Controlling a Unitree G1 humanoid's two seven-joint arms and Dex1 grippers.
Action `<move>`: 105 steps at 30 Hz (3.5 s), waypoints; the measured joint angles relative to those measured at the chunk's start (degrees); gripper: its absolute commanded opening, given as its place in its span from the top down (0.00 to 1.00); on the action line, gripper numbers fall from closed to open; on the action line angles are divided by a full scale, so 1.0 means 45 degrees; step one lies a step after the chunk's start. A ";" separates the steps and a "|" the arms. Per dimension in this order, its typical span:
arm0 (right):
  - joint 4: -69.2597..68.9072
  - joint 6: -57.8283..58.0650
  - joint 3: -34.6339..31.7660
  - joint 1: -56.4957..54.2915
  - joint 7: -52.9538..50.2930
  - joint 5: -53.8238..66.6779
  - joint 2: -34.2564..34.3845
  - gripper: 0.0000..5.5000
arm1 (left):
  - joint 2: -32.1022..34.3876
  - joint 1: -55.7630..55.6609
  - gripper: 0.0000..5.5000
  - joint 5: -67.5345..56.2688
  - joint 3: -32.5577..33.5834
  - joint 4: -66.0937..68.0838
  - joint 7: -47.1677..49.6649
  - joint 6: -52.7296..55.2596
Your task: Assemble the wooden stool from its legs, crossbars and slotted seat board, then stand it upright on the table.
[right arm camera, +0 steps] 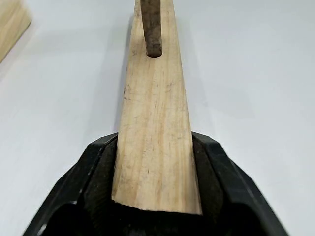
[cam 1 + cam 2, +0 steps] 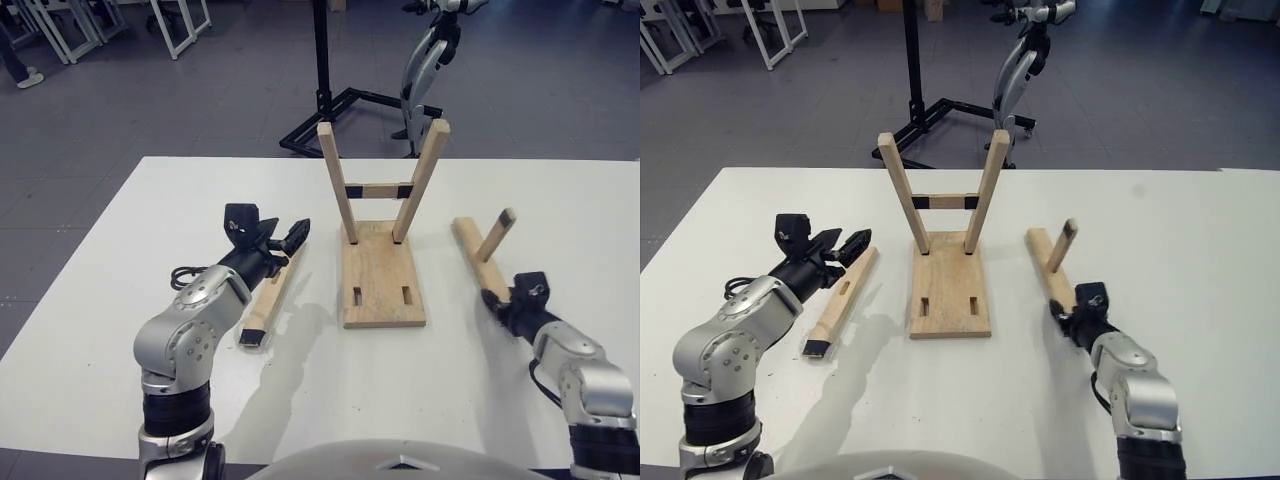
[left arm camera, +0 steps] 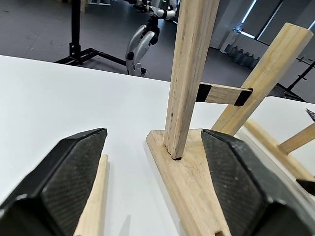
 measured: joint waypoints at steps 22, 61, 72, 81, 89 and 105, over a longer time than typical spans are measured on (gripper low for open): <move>-0.2993 0.4864 0.2244 -0.3065 0.2719 1.7233 -0.1006 0.63 | 0.1544 -0.3105 0.29 -1.0474 0.0259 0.3480 -0.6107 0.2834; -0.2461 0.3795 0.5457 -0.2182 -0.3105 0.4982 -0.1794 0.23 | 0.1729 -0.3188 0.63 -0.4416 -0.0816 0.4103 -0.6970 -0.0933; -0.3681 0.4921 0.6116 -0.1074 -0.2631 0.3050 -0.1631 0.23 | 0.1439 -0.3169 0.63 -0.2891 -0.0756 0.3776 -0.7006 -0.2707; -0.3409 0.4972 0.6556 -0.1233 -0.1962 0.1945 -0.1075 0.23 | 0.1184 -0.2891 0.63 -0.2295 -0.1143 0.3624 -0.7388 -0.3176; -0.3267 0.4769 0.7279 -0.1547 -0.0395 0.1212 -0.1878 0.23 | 0.1346 -0.2318 0.63 -0.2125 -0.1330 0.3266 -0.7969 -0.3195; -0.2867 0.3484 0.7755 -0.1781 0.2528 0.0448 -0.3905 0.23 | 0.1093 0.0151 0.63 -0.0183 -0.3416 0.3280 -0.9885 -0.4451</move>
